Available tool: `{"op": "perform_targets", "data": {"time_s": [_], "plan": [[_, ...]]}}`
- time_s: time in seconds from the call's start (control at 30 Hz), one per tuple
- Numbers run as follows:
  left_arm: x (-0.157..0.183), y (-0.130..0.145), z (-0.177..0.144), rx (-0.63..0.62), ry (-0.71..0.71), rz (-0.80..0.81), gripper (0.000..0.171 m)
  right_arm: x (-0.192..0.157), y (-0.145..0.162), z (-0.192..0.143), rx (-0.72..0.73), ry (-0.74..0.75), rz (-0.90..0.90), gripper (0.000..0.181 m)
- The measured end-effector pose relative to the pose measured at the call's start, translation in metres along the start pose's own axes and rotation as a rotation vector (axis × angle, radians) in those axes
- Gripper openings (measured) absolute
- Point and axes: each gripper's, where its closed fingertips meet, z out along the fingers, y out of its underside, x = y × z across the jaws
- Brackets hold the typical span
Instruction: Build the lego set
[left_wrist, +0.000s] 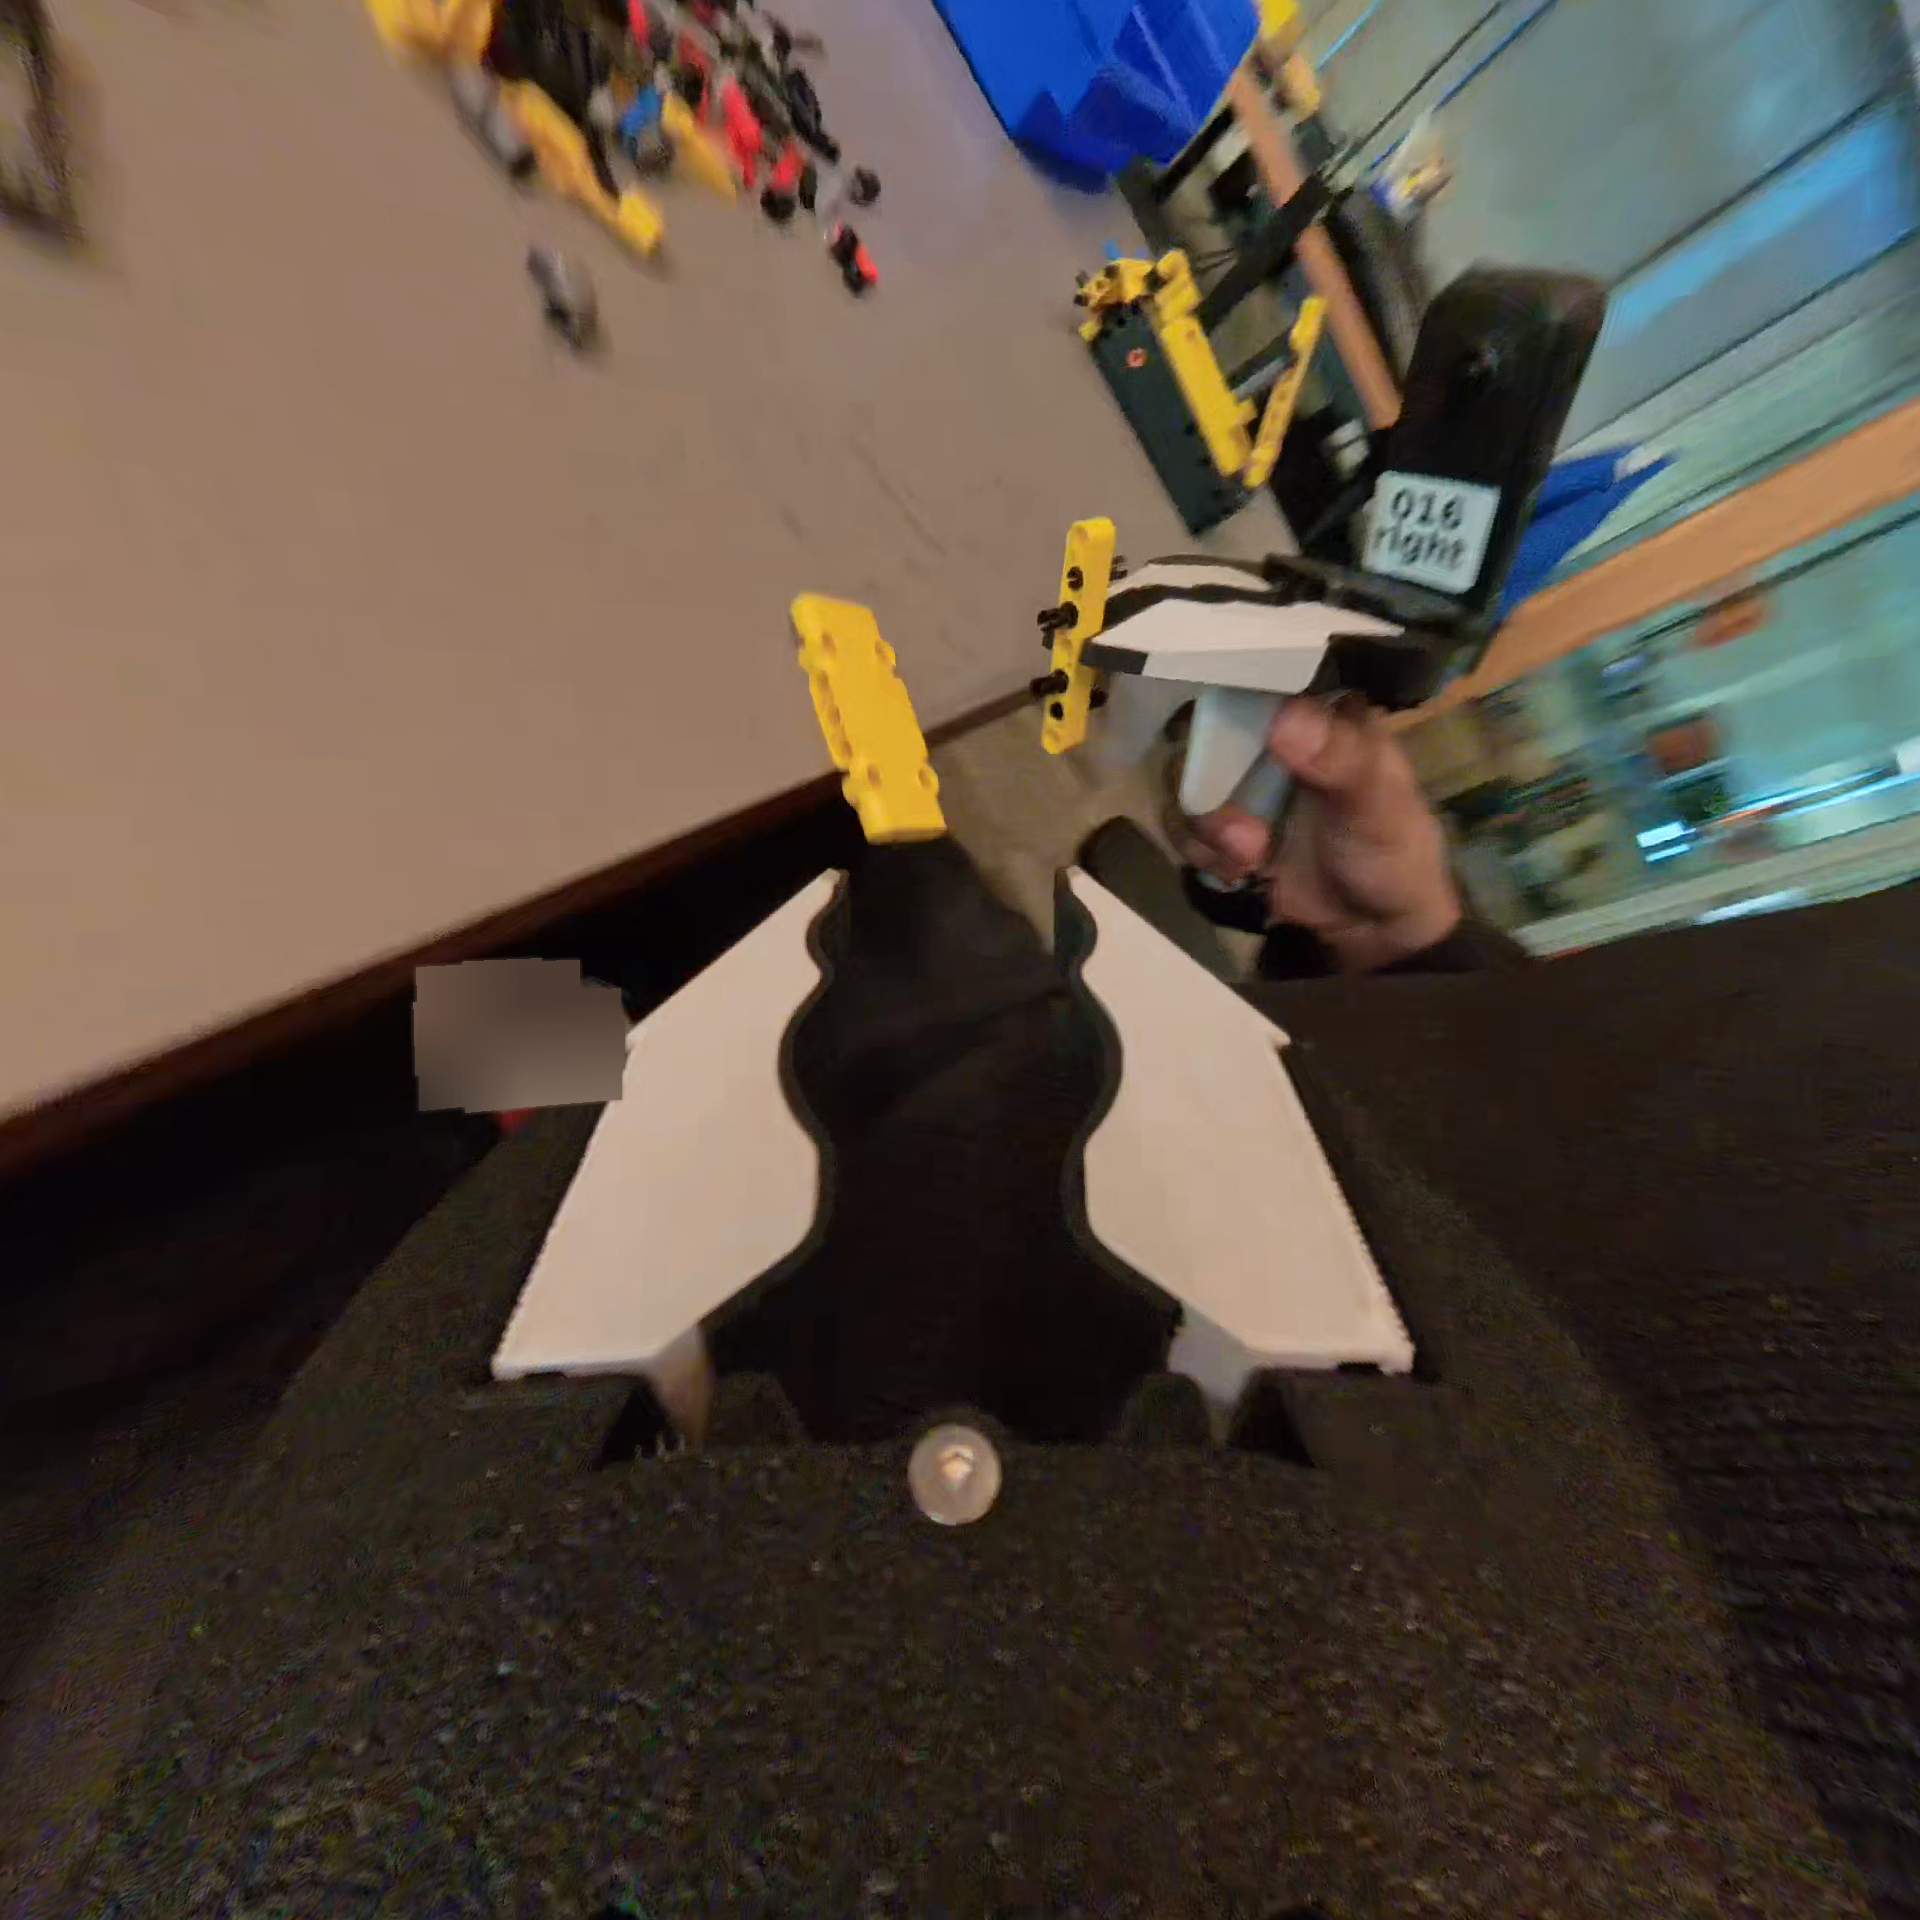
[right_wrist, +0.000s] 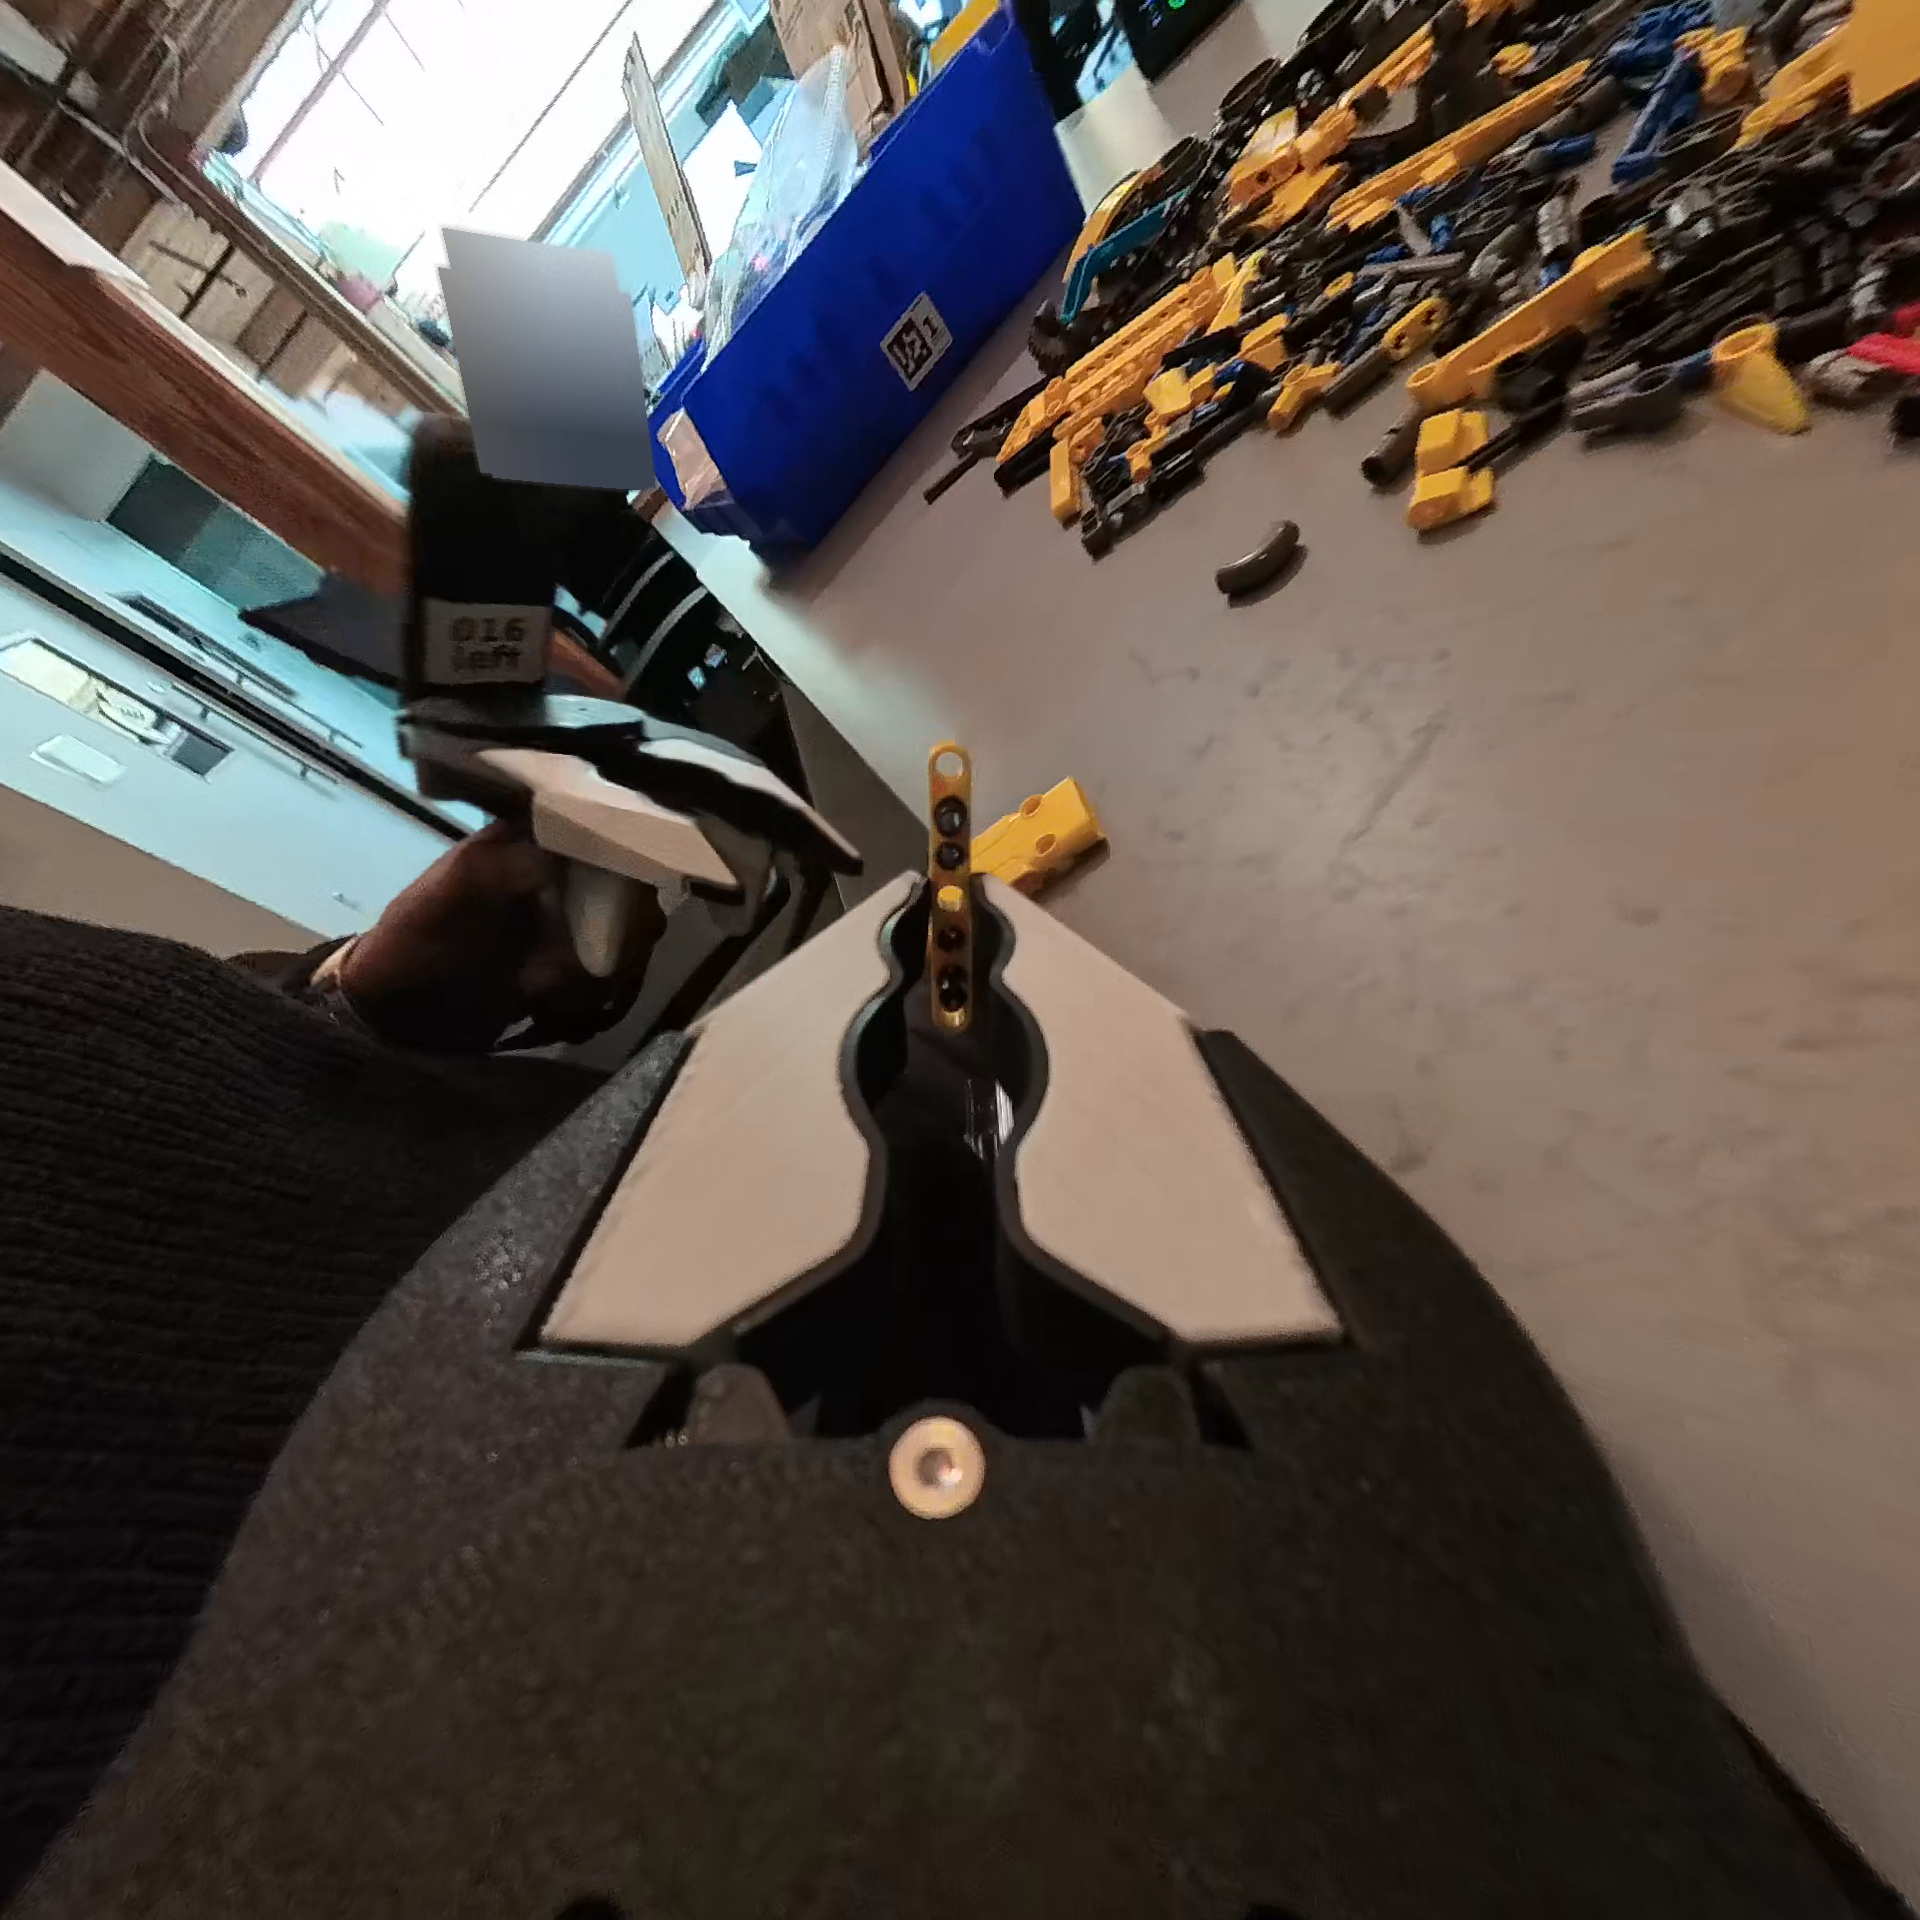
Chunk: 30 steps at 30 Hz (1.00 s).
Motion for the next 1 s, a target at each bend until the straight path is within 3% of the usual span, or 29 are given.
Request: {"op": "perform_targets", "data": {"time_s": [0.13, 0.27, 0.47, 0.57, 0.77, 1.0], "plan": [[-0.003, 0.004, 0.007, 0.052, 0.159, -0.266, 0.039, -0.005, 0.005, 0.008, -0.042, 0.021, -0.076, 0.007], [-0.012, 0.015, 0.026, -0.001, 0.089, -0.214, 0.04, -0.007, 0.001, 0.015, -0.055, 0.06, -0.159, 0.007], [-0.007, 0.0, 0.038, 0.056, 0.177, -0.274, 0.04, 0.001, -0.011, 0.027, -0.059, 0.149, -0.242, 0.007], [-0.007, -0.006, 0.043, 0.082, 0.195, -0.305, 0.039, 0.014, -0.006, 0.031, -0.129, 0.203, -0.236, 0.007], [0.0, -0.007, 0.044, 0.1, 0.301, -0.378, 0.013, 0.012, 0.002, 0.033, -0.21, 0.173, -0.231, 0.007], [0.007, -0.004, 0.048, 0.08, 0.374, -0.413, 0.013, 0.009, 0.004, 0.03, -0.206, 0.113, -0.237, 0.007]]}}
